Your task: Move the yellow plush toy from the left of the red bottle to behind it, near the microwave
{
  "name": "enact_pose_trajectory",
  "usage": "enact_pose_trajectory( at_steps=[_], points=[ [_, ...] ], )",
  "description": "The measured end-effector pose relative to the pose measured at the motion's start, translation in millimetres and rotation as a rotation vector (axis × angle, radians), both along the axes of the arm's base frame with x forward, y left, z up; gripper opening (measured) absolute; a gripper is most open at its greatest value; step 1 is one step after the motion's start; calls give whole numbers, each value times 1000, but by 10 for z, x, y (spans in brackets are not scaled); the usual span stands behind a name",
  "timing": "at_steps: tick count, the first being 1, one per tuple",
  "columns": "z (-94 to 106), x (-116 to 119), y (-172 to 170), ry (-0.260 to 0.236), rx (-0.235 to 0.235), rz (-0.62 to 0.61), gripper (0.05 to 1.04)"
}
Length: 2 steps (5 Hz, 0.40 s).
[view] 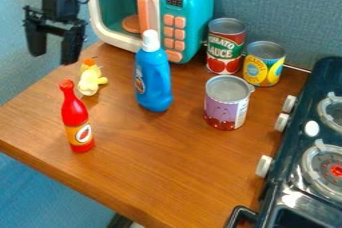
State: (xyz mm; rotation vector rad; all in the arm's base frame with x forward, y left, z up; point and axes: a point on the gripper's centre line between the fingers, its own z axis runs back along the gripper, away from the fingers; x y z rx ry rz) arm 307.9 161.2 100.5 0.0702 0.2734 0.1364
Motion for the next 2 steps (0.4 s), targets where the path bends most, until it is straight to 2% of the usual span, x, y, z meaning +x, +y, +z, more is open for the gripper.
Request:
enact_pose_trajectory(
  at_steps=[1,2],
  points=[
    [92,-215,-290,18,38,-73,1009],
    [304,-458,-526,37,87,-95,1009]
  ],
)
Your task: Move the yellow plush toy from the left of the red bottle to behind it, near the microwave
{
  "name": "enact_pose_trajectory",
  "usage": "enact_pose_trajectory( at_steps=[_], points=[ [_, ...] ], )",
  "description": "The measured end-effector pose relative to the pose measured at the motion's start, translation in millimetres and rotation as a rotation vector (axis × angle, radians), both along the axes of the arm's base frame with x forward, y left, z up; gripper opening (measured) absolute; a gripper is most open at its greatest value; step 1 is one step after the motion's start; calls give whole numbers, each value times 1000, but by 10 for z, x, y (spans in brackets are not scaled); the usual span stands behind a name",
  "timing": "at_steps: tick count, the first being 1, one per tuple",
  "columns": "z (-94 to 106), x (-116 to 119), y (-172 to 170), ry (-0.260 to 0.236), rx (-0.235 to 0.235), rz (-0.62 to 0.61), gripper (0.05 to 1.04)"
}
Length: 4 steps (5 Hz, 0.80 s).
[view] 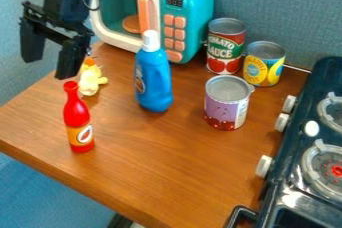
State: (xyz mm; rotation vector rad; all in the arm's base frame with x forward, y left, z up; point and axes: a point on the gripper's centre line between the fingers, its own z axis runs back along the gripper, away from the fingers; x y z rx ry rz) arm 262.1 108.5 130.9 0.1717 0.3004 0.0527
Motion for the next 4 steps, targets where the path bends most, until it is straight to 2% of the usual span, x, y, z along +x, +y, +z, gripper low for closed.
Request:
enact_pose_trajectory(
  at_steps=[1,3,4],
  points=[
    [99,-110,-73,-35,-25,3,1009],
    [214,-118,155,-95,-92,51,1009],
    [220,-161,242,-100,-146,-22,1009]
  ],
)
